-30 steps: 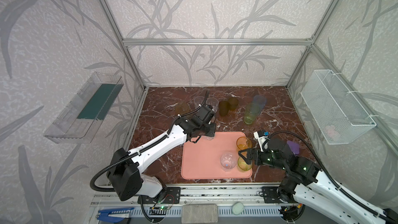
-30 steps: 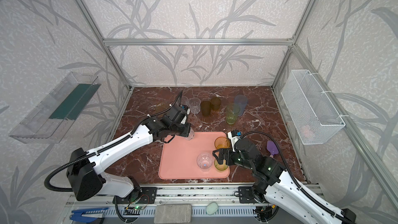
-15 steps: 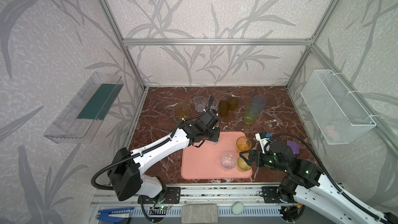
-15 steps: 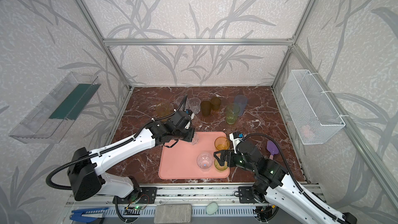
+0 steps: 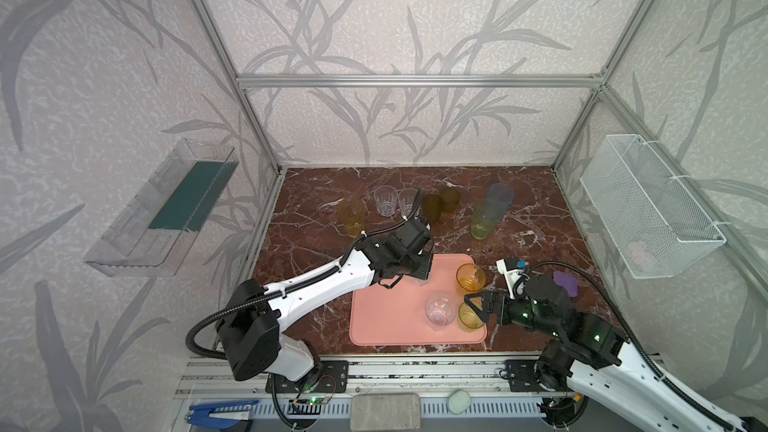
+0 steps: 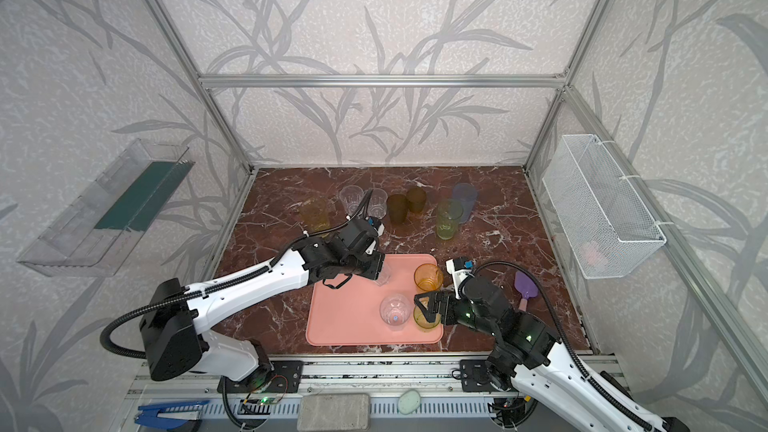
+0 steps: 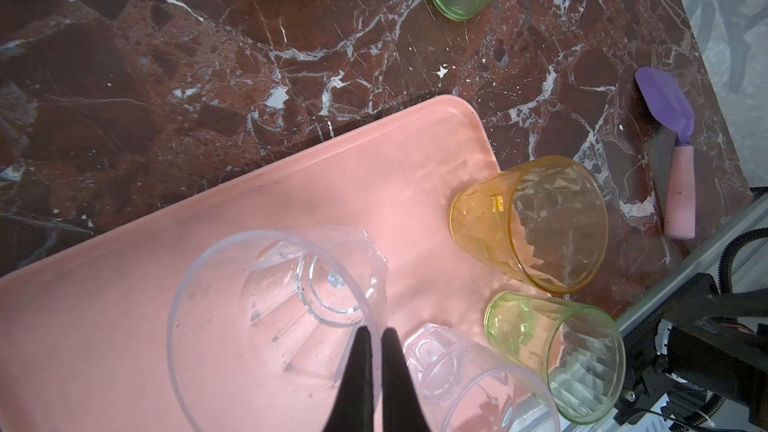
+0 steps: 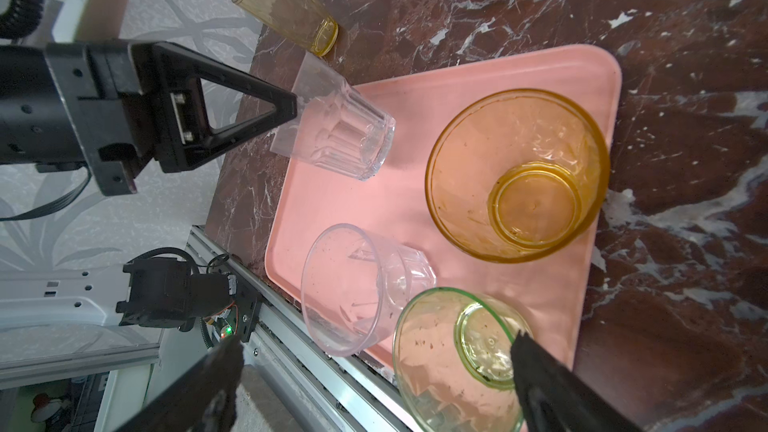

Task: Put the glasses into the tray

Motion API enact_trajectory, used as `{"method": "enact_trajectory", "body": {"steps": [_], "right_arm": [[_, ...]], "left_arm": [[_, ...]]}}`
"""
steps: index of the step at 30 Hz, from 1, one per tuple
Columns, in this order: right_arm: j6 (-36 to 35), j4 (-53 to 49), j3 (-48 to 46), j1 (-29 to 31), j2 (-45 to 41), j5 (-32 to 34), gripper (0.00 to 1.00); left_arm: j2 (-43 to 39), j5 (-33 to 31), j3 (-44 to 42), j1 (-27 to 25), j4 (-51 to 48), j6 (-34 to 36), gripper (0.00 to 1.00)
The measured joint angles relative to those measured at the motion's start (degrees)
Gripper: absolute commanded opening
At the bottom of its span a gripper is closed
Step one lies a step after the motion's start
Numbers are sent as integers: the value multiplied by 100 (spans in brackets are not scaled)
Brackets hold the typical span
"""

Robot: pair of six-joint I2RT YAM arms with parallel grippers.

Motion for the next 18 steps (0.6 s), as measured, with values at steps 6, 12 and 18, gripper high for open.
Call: {"method": "enact_trajectory", "body": {"steps": [6, 12, 18], "right_arm": [[17, 2, -15, 0, 0, 2, 99], [35, 7, -31, 0, 2, 4, 99], [35, 20, -61, 0, 7, 7, 99]], "left_arm": [[205, 68, 28, -155, 76, -61, 0], [393, 122, 116, -267, 125, -87, 0], [525, 179, 177, -380, 153, -103, 0]]}}
